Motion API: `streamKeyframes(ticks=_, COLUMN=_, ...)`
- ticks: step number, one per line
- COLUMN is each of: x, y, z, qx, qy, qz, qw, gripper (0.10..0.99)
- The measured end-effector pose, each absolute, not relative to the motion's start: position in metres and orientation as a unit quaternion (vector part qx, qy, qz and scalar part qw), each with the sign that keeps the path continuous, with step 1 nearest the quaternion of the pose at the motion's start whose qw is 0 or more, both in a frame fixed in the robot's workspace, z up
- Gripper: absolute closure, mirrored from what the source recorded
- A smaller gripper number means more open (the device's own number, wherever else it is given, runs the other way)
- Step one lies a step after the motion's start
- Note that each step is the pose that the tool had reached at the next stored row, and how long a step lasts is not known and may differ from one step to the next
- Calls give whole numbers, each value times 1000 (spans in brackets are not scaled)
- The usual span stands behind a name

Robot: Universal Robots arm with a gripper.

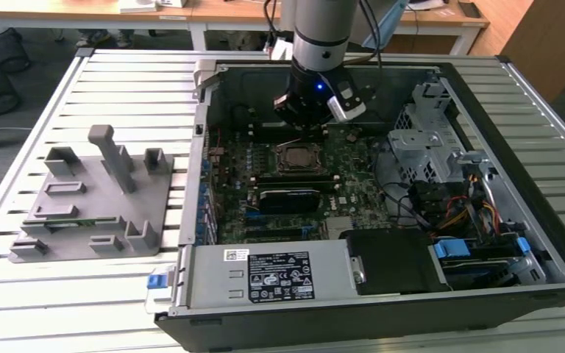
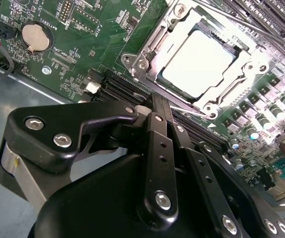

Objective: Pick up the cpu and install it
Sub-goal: 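Install the first cpu locking lever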

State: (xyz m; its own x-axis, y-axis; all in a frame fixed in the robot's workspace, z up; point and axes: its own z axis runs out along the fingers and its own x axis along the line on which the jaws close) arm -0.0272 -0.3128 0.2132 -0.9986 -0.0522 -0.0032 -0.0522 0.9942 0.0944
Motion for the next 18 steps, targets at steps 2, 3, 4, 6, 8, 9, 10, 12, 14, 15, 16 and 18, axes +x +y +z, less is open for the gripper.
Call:
streamKeyframes(ticks=2, x=-27, y=-313, z=212, qx=-26, qy=999, qz=47, qw=0, gripper=980)
streamKeyframes(ticks=3, x=-27, y=-313, z=212, qx=-26, qy=999, qz=47, qw=0, gripper=980)
streamKeyframes(ticks=4, x=-27, y=-313, z=212, qx=-26, qy=999, qz=47, qw=0, gripper=980)
streamKeyframes(ticks=6, x=-27, y=-313, z=210, qx=-26, qy=999, qz=47, qw=0, gripper=980)
streamKeyframes(ticks=8, x=-27, y=-313, z=209, qx=-26, qy=999, qz=47, qw=0, gripper=980)
streamKeyframes(ticks=9, x=-27, y=-313, z=209, qx=-26, qy=999, qz=47, qw=0, gripper=980)
streamKeyframes(ticks=10, x=-26, y=-313, z=209, qx=-26, qy=999, qz=47, qw=0, gripper=980)
streamKeyframes(ticks=12, x=-26, y=-313, z=208, qx=-26, qy=999, qz=47, qw=0, gripper=980)
streamKeyframes(ticks=14, x=-26, y=-313, z=207, qx=-26, qy=999, qz=47, qw=0, gripper=980)
streamKeyframes(ticks=15, x=-26, y=-313, z=207, qx=-26, qy=999, qz=47, qw=0, gripper=980)
streamKeyframes(ticks=16, x=-26, y=-313, z=206, qx=-26, qy=999, qz=47, qw=0, gripper=980)
streamKeyframes(ticks=18, x=-26, y=-313, z=205, qx=-26, qy=999, qz=47, qw=0, gripper=980)
